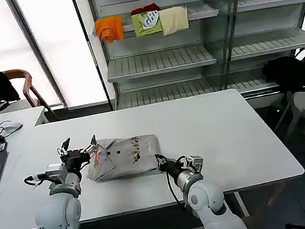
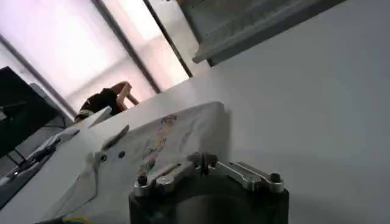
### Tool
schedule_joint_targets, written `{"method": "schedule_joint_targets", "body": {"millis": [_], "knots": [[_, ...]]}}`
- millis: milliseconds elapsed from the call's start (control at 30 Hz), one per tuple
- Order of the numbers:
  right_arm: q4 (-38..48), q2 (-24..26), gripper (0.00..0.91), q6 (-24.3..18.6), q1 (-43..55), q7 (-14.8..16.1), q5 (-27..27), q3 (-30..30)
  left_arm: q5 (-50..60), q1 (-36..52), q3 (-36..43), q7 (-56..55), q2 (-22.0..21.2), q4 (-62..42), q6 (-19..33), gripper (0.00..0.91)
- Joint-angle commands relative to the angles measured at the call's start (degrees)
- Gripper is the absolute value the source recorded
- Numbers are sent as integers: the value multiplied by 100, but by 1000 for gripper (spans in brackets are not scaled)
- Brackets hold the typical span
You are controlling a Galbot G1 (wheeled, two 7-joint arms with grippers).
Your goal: Fold and organize the clothes.
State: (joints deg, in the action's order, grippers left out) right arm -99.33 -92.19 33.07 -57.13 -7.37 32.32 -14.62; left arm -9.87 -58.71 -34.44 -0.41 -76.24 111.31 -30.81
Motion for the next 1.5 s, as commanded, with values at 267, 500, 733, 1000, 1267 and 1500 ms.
{"method": "schedule_joint_targets", "body": {"millis": [267, 500, 733, 1000, 1267, 1500], "knots": [[-643, 669, 0, 26, -255, -627, 700, -610, -360, -134, -323, 15, 210, -50, -19, 907], [-819, 1094, 0, 27, -491, -580, 846, -987, -357, -165, -288, 23, 179, -27, -21, 907], [-1008, 1107, 907, 15, -673, -137, 242, -976, -350, -209, -270, 50, 162, -21, -3, 907], [-645, 446, 907, 9, -414, 433, 664, -771, -335, -330, -237, 74, 111, 38, 33, 907], [-97, 21, 907, 17, -61, 347, 490, -370, -317, -467, -204, 98, 63, 81, 125, 907], [176, -100, 191, 15, -44, 392, 162, -189, -315, -479, -169, 98, 31, 84, 133, 907]]}}
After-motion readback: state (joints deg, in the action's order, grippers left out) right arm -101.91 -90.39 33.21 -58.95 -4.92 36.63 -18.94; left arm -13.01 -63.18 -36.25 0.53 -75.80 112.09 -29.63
